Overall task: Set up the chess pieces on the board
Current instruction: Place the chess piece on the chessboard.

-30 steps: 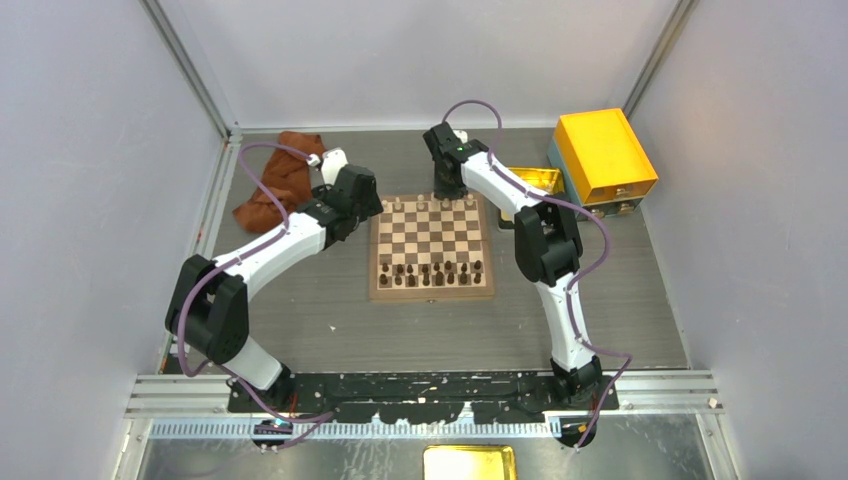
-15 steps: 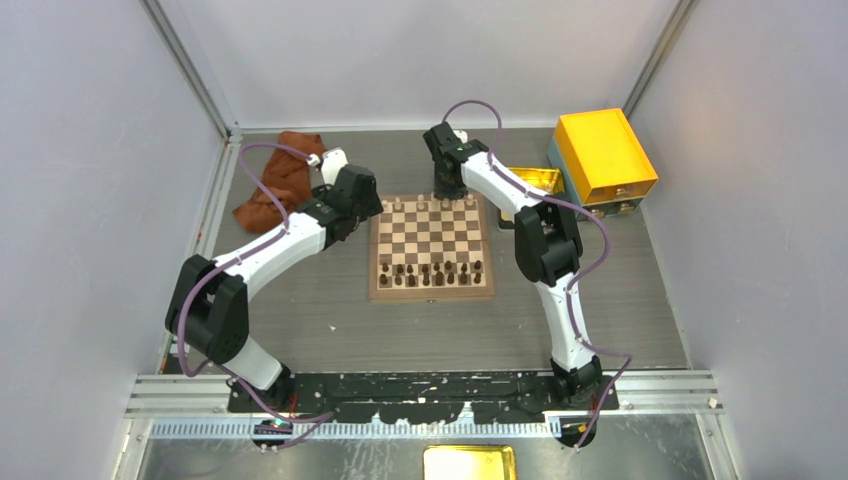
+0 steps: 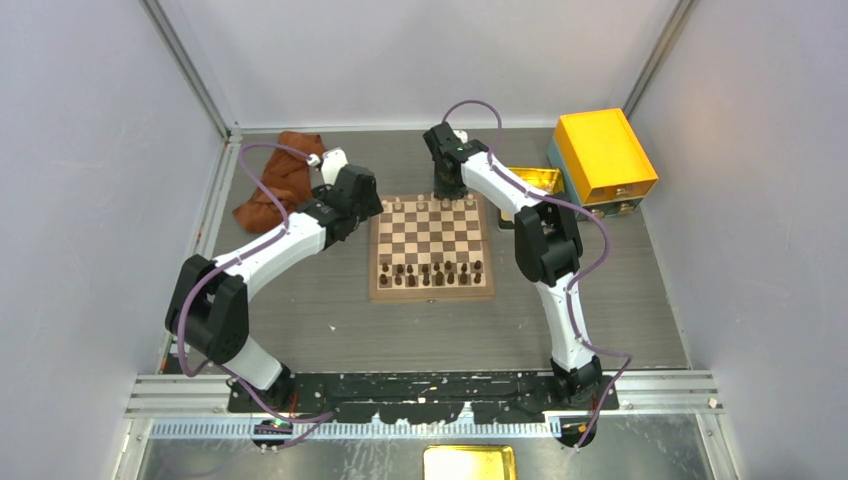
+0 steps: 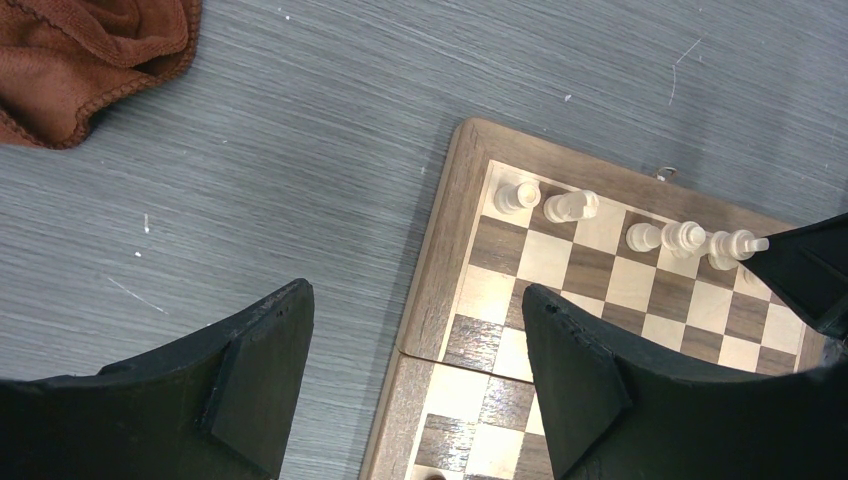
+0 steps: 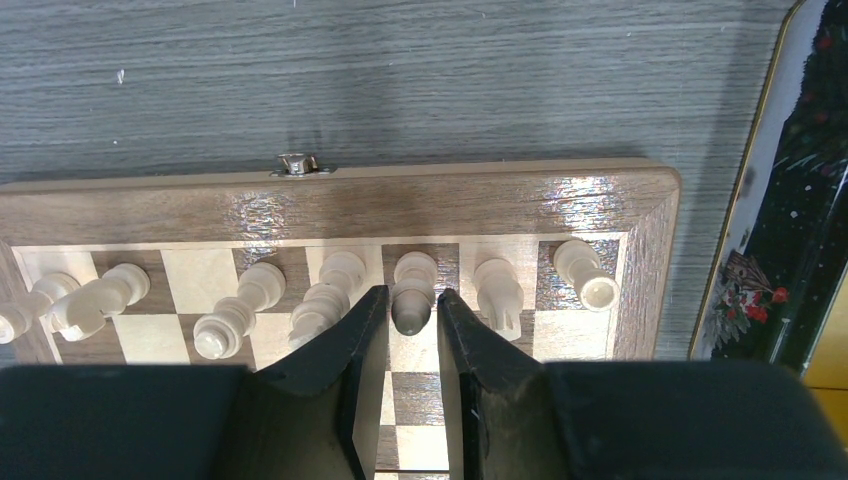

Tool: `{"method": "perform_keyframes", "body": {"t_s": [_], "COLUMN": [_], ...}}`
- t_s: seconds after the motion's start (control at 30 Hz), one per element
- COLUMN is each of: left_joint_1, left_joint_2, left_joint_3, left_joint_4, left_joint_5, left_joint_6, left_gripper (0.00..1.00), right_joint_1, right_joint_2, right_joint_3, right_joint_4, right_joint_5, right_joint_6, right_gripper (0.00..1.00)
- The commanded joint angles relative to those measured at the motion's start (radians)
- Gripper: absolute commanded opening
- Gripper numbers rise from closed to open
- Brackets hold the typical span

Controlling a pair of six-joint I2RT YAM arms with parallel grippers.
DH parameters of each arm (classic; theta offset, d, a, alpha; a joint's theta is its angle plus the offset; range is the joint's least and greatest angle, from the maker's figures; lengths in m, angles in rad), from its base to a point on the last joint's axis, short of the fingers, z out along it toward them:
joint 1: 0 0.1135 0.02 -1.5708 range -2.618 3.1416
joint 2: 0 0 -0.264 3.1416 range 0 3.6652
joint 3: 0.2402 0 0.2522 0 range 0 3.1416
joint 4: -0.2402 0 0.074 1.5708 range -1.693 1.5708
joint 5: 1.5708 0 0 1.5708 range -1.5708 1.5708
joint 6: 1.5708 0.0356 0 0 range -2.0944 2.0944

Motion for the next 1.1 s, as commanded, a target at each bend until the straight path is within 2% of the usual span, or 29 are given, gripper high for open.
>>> {"method": "perform_keyframes", "body": {"t_s": [0.0,1.07], "left_joint_1": [-0.005,-0.013], "left_joint_2": [-0.002,0.006], "left_joint_3": [0.028,0.038], "left_joint_4": [0.037,0.016], "left_joint_5": [-0.024,-0.032], "left_joint_6": [0.000,-0.010], "left_gripper": [0.77,0.78], "right_joint_1": [-0.004,-0.002], "right_joint_2": [-0.056,-0.172], "right_joint_3": [0.019,-0.018], "right_joint_4": [0.017,0.025], "right_joint_5": [0.012,0.014], "right_joint_6": [-0.009,-0.027], "right_gripper": [0.31,0.33]}}
